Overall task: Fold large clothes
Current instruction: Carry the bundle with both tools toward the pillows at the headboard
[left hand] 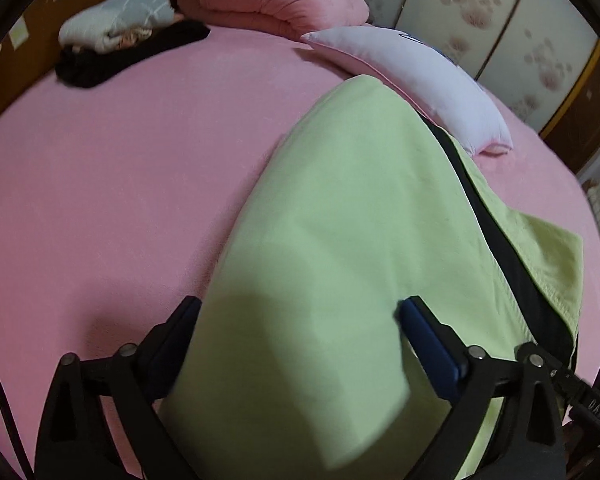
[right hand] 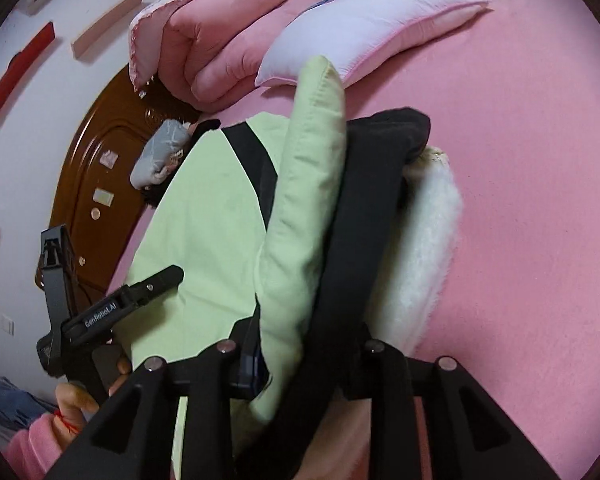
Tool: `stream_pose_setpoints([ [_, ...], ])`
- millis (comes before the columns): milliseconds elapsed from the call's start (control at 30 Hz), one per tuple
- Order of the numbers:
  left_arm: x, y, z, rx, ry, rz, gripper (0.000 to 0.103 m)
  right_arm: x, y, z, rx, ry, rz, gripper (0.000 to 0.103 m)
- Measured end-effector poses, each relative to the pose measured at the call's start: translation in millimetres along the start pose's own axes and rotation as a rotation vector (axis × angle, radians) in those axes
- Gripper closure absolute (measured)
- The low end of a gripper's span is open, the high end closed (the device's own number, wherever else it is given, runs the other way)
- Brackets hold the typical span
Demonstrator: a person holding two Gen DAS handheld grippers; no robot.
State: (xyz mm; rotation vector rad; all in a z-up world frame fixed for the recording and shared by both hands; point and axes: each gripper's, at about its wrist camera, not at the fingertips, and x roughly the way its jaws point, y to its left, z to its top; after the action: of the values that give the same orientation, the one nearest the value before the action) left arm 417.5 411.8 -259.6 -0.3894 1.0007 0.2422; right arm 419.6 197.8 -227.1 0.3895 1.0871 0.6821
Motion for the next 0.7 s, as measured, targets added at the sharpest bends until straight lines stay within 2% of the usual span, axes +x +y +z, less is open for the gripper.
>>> stream_pose_setpoints([
  [67, 2.6, 5.2, 2.0, -0.019, -0.002, -0.008, 0.002, 3.6, 8.0, 3.9, -0.067, -0.001, -0.034, 0.075],
  [167, 0.2, 0.9, -3.1, 0.012, -0.046, 0.013, 0.001, 3.5, 11.1, -0.1, -0.115, -0.004, -0.056, 0.074],
  [267, -8.8, 4.1, -15.4, 0.032, -0.08, 0.03, 0.001, 15.8, 11.5, 3.2, -0.089, -0.019, -0.03, 0.073],
  [533, -13.5, 4.4, -17.4, 0.018, -0.119, 0.033, 0.001, 13.5, -0.2, -0.5, -0.048, -0.049, 0.006, 0.072],
  [633, -20.1, 2.8, -28.4, -0.002, -0.149, 0.075, 0.0, 7.3, -3.1, -8.4, -0.023, -0.084, -0.003, 0.071],
  [700, -30.9, 1.1, -41.3, -0.028, -0.181, 0.135, 0.0, 0.0, -3.2, -17.2, -0.004, -0.127, -0.019, 0.067],
])
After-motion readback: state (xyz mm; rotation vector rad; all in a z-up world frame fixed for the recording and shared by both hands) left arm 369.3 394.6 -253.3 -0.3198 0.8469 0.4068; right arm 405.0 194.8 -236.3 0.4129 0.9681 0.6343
